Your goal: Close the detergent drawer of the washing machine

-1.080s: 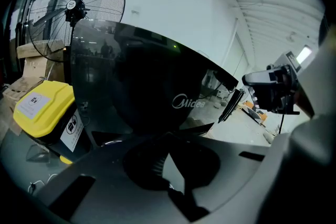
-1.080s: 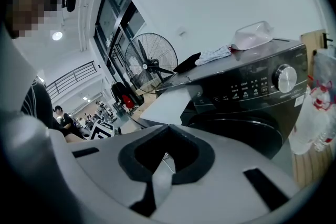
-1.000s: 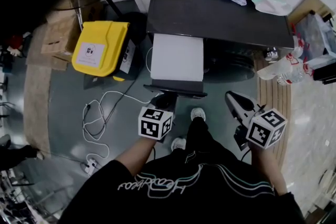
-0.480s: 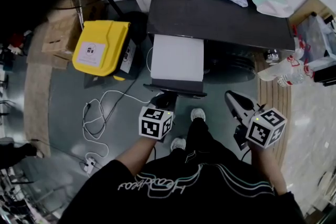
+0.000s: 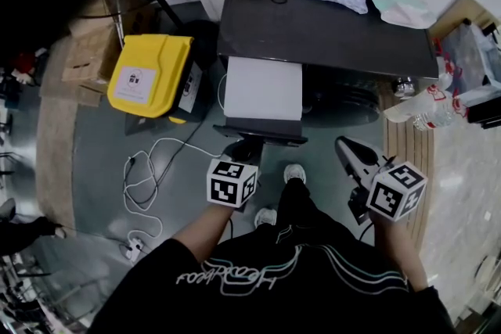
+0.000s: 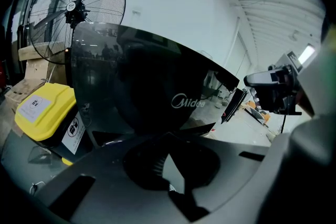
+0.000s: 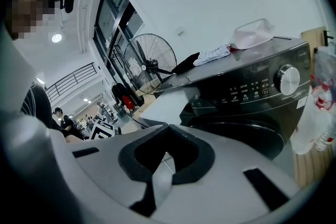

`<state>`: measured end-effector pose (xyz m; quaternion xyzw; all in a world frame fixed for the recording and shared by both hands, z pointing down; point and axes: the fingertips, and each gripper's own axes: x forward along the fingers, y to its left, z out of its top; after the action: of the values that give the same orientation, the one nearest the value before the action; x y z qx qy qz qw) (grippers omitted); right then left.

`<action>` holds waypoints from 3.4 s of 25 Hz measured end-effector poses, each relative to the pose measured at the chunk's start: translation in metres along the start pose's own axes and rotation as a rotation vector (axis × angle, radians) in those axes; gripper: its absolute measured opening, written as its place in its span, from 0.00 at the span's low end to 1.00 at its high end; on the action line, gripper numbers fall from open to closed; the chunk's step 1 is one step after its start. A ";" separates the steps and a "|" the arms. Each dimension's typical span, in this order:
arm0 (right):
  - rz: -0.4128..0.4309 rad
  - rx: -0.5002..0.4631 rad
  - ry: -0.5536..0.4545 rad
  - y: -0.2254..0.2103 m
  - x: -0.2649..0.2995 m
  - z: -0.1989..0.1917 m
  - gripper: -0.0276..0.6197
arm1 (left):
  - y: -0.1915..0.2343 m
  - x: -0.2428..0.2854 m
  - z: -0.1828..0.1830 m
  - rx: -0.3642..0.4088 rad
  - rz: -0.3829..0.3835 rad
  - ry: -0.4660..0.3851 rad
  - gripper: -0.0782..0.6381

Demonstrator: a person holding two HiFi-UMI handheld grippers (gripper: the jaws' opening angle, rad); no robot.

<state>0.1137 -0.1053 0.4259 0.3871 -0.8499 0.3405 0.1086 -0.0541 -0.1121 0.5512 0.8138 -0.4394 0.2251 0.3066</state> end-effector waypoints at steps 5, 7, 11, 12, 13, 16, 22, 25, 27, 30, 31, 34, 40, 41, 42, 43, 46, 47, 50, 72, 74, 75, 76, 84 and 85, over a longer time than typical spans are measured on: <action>0.002 0.004 -0.004 -0.005 0.001 0.004 0.09 | 0.001 0.003 0.002 -0.001 -0.004 0.002 0.14; 0.003 0.007 -0.003 -0.006 0.002 0.006 0.09 | 0.002 0.004 0.002 -0.003 0.000 0.007 0.14; 0.004 0.004 0.001 -0.008 0.006 0.009 0.09 | 0.006 0.006 0.004 -0.005 0.009 0.011 0.14; 0.006 0.003 0.002 -0.008 0.007 0.011 0.09 | 0.006 0.007 0.006 -0.005 0.010 0.009 0.14; 0.009 0.001 0.002 -0.009 0.008 0.012 0.09 | 0.006 0.009 0.008 -0.004 0.010 0.007 0.14; 0.015 -0.001 0.003 -0.011 0.010 0.015 0.09 | 0.006 0.011 0.012 -0.003 0.009 0.001 0.14; 0.021 0.000 0.008 -0.017 0.014 0.021 0.09 | 0.008 0.014 0.014 -0.005 0.018 0.006 0.14; 0.025 0.000 0.010 -0.021 0.016 0.024 0.09 | 0.009 0.017 0.017 -0.009 0.024 0.006 0.14; 0.028 0.001 0.011 -0.023 0.017 0.025 0.09 | 0.010 0.020 0.019 -0.013 0.026 0.007 0.14; 0.028 0.001 0.011 -0.028 0.019 0.030 0.09 | 0.012 0.023 0.022 -0.014 0.032 0.011 0.14; 0.027 0.001 0.011 -0.029 0.020 0.032 0.09 | 0.014 0.024 0.025 -0.015 0.033 0.012 0.14; 0.030 0.000 0.009 -0.033 0.022 0.039 0.09 | 0.017 0.028 0.033 -0.016 0.038 0.010 0.14; 0.030 -0.001 0.015 -0.046 0.023 0.046 0.09 | 0.023 0.039 0.045 -0.023 0.055 0.004 0.14; 0.030 0.000 0.017 -0.048 0.023 0.048 0.09 | 0.024 0.040 0.048 -0.026 0.060 0.003 0.14; 0.031 0.000 0.018 -0.050 0.024 0.049 0.09 | 0.026 0.042 0.051 -0.027 0.064 0.001 0.14; 0.033 -0.001 0.019 -0.051 0.025 0.051 0.09 | 0.027 0.045 0.054 -0.028 0.067 0.000 0.14; 0.038 -0.005 0.023 -0.056 0.028 0.056 0.09 | 0.030 0.050 0.061 -0.024 0.073 -0.004 0.14; 0.039 -0.006 0.024 -0.058 0.029 0.057 0.09 | 0.031 0.051 0.062 -0.023 0.074 -0.005 0.14; 0.044 -0.010 0.027 -0.063 0.032 0.061 0.09 | 0.034 0.055 0.065 -0.026 0.081 -0.010 0.14; 0.078 -0.051 0.018 -0.078 0.037 0.086 0.09 | 0.046 0.076 0.088 -0.030 0.150 -0.018 0.14; 0.077 -0.050 0.015 -0.079 0.037 0.087 0.09 | 0.047 0.076 0.089 -0.026 0.151 -0.018 0.14; 0.077 -0.051 0.014 -0.079 0.038 0.087 0.09 | 0.047 0.076 0.089 -0.025 0.151 -0.018 0.14; 0.078 -0.052 0.013 -0.078 0.038 0.088 0.09 | 0.047 0.076 0.089 -0.024 0.151 -0.017 0.14; 0.080 -0.066 0.007 -0.077 0.042 0.093 0.09 | 0.054 0.084 0.100 -0.027 0.161 -0.017 0.14; 0.078 -0.068 0.009 -0.078 0.043 0.093 0.09 | 0.056 0.087 0.105 -0.031 0.166 -0.018 0.14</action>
<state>0.1489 -0.2285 0.4141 0.3482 -0.8750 0.3172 0.1119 -0.0476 -0.2590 0.5488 0.7718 -0.5114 0.2354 0.2956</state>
